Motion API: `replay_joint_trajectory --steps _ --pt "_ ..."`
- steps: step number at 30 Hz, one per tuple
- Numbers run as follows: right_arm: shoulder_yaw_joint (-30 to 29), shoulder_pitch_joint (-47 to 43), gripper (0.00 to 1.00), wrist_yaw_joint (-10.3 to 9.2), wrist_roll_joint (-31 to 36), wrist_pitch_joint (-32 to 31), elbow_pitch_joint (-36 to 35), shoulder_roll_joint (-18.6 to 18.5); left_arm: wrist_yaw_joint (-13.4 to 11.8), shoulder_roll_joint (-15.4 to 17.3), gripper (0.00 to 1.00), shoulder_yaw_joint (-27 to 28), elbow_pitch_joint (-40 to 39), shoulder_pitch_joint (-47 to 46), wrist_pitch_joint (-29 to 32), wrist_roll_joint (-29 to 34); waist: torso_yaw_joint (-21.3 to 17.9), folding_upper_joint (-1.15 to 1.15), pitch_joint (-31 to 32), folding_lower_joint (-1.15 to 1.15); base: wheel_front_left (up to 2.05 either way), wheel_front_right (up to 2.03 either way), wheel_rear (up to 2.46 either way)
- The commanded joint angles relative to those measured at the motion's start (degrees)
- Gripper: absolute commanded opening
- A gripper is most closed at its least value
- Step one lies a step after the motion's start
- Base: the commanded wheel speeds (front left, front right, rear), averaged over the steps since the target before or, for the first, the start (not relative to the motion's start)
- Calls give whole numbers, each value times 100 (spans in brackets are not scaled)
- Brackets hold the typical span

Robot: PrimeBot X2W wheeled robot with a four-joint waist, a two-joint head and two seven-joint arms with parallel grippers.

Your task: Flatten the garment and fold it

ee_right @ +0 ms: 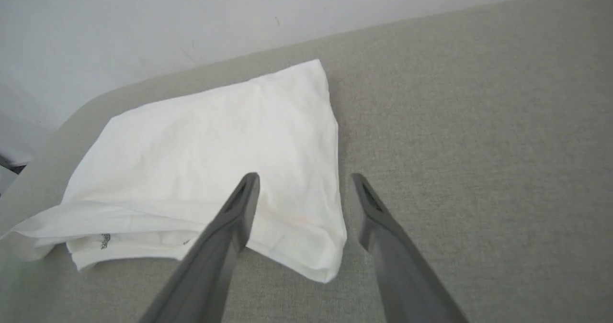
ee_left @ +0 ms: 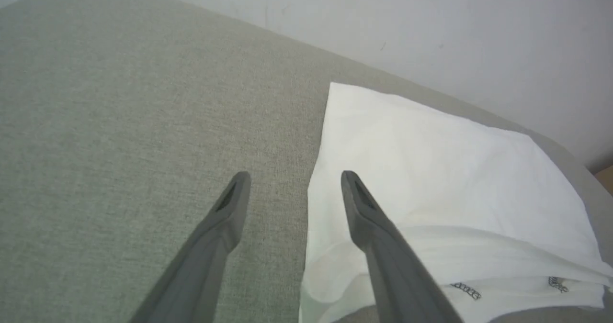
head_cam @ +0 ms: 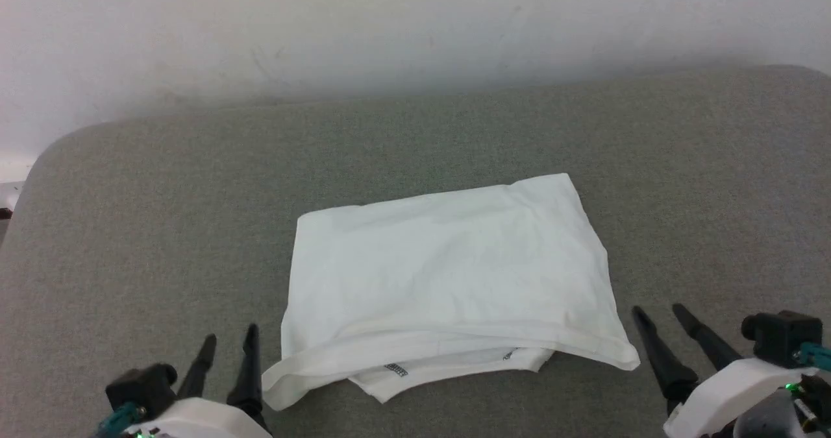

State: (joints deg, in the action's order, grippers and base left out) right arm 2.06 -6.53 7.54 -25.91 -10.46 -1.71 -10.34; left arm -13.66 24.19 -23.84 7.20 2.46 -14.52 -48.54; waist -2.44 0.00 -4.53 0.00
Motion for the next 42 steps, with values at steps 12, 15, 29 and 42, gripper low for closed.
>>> replay_joint_trajectory --steps 12,15,29,42 --pt "-499 1551 100 -5 -182 -1623 992 -206 220 -647 100 1517 -1079 -110 -47 1738 444 0 -124 0 0 0 0" --pt "-385 2004 100 -5 -332 -2052 1570 -325 328 -764 100 1572 -1198 -158 -47 1997 685 0 -201 0 0 0 0" --pt "179 3260 100 -5 -160 -2986 3881 -330 574 -1075 100 1514 -1411 -293 -48 2460 1151 0 -529 0 0 0 0" --pt "769 3378 0 -5 -481 -3053 4305 -249 715 -1179 100 1578 -1244 -238 -48 2600 990 0 -305 0 0 0 0"
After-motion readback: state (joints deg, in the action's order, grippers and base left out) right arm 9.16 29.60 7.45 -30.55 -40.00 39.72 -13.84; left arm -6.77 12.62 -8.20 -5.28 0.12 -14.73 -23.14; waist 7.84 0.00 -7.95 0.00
